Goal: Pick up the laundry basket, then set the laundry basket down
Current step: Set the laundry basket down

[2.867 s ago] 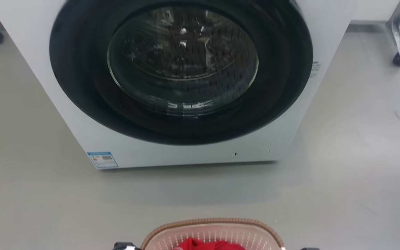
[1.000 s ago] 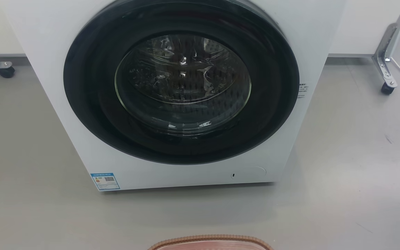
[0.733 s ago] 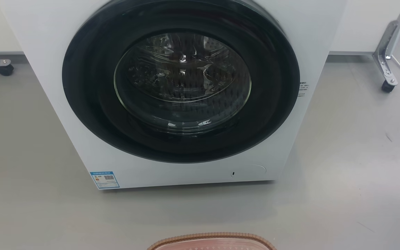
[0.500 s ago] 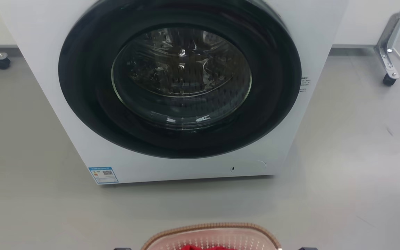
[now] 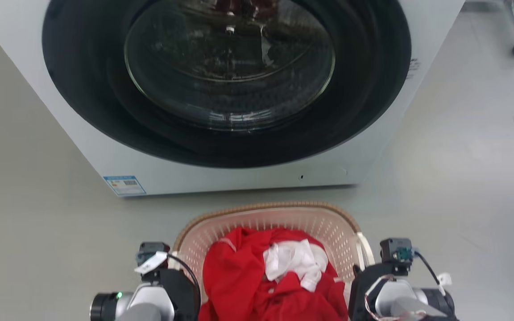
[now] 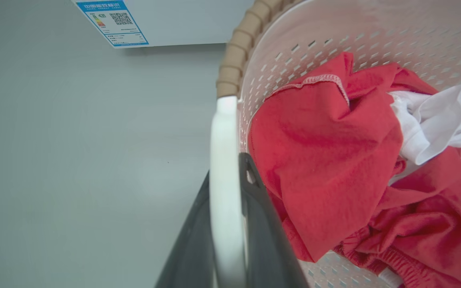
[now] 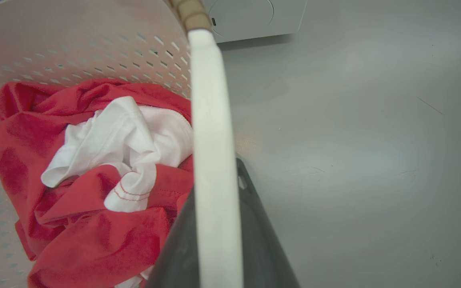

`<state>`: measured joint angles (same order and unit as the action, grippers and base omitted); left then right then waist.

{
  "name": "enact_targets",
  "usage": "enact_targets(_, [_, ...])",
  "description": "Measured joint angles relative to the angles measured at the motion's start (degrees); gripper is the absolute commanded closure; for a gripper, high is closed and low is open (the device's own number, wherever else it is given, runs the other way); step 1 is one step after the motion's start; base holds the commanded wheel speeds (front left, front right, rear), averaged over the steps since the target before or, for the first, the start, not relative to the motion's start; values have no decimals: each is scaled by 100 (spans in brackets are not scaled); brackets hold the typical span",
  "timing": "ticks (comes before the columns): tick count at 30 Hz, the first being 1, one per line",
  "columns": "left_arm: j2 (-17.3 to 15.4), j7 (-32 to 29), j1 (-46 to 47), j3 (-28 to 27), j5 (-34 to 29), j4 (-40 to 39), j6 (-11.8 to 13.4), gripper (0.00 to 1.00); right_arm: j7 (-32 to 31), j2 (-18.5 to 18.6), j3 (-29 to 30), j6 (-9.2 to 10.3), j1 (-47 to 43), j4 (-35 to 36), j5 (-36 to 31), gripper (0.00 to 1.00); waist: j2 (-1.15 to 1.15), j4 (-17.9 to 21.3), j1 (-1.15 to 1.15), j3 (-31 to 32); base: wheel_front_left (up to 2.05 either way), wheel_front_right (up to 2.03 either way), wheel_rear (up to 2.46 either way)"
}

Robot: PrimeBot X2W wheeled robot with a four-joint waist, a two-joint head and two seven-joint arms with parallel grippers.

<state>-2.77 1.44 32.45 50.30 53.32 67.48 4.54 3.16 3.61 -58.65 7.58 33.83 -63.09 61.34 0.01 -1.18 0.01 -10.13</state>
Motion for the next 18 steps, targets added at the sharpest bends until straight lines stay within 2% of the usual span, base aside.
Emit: enact_targets(18, [-115, 178, 1211, -82, -101, -9, 9, 100, 198, -19, 23, -2, 1400, -285, -253, 100, 0, -82, 1, -1488, 0, 0, 0])
